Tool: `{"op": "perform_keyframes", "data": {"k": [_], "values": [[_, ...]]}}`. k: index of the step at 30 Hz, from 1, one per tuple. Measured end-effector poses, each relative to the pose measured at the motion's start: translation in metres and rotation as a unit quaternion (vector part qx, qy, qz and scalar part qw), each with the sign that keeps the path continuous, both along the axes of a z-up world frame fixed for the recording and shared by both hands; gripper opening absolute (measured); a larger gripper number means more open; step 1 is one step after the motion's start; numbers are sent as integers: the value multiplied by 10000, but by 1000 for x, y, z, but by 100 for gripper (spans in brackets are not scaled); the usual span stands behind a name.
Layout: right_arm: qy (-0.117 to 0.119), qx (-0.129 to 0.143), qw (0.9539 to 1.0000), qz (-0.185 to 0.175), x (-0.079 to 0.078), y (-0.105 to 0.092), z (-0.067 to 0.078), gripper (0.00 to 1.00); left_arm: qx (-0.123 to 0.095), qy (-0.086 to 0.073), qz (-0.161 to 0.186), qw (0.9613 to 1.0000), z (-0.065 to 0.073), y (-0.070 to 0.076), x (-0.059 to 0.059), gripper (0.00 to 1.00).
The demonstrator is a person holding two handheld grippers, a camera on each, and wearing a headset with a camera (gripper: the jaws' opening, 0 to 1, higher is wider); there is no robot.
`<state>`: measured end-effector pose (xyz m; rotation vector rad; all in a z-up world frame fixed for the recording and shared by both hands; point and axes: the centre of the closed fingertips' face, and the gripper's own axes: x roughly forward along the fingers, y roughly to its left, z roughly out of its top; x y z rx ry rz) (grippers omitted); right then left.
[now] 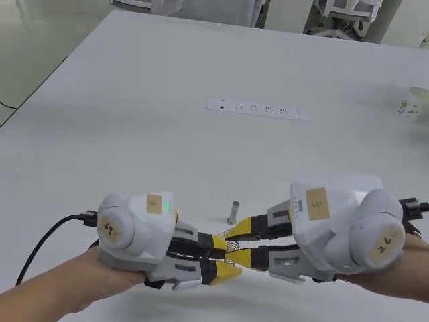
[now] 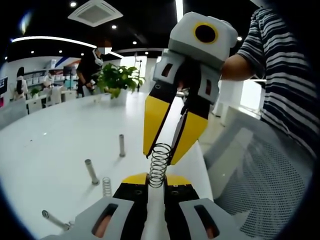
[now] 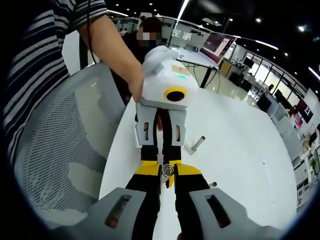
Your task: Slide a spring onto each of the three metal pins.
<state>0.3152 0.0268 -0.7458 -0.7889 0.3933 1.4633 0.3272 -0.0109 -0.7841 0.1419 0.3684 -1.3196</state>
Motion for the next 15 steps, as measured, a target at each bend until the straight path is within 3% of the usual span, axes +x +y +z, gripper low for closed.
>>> {"op": "perform_keyframes", "data": {"k": [15], "values": [[-47, -30, 10000, 8, 3, 0, 1, 7, 13, 49, 95, 9999, -1, 3, 3, 10]]}}
